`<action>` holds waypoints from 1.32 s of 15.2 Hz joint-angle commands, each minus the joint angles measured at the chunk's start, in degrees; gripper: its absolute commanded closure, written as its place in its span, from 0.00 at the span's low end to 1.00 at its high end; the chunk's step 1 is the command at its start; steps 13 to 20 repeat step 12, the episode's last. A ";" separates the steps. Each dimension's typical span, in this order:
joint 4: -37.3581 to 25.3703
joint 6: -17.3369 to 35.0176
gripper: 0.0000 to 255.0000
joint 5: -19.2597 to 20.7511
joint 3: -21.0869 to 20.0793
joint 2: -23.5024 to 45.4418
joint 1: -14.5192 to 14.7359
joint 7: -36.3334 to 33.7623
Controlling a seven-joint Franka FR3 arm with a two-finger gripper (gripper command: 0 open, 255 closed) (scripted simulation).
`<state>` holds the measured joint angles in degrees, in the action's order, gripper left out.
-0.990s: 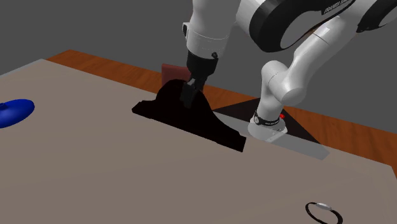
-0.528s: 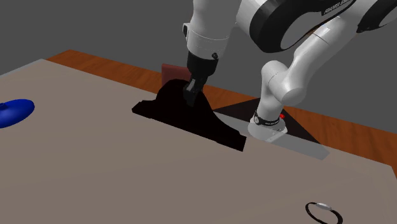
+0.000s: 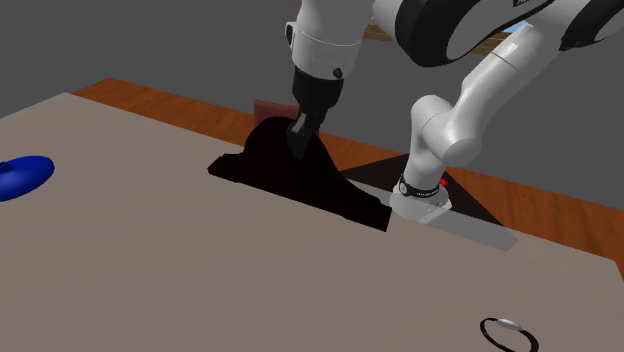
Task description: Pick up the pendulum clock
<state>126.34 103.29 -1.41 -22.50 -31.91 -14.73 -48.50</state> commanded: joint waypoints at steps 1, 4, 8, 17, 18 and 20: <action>-1.69 -1.44 1.00 0.12 0.17 0.07 -0.10 0.18; -4.29 -3.65 1.00 0.31 0.35 0.47 -0.30 0.39; -7.93 -6.59 1.00 0.60 0.52 1.17 -0.57 0.63; -9.96 -8.17 1.00 0.76 0.59 1.62 -0.74 0.75; -9.96 -8.17 1.00 0.76 0.59 1.62 -0.74 0.75; -9.96 -8.17 1.00 0.76 0.59 1.62 -0.74 0.75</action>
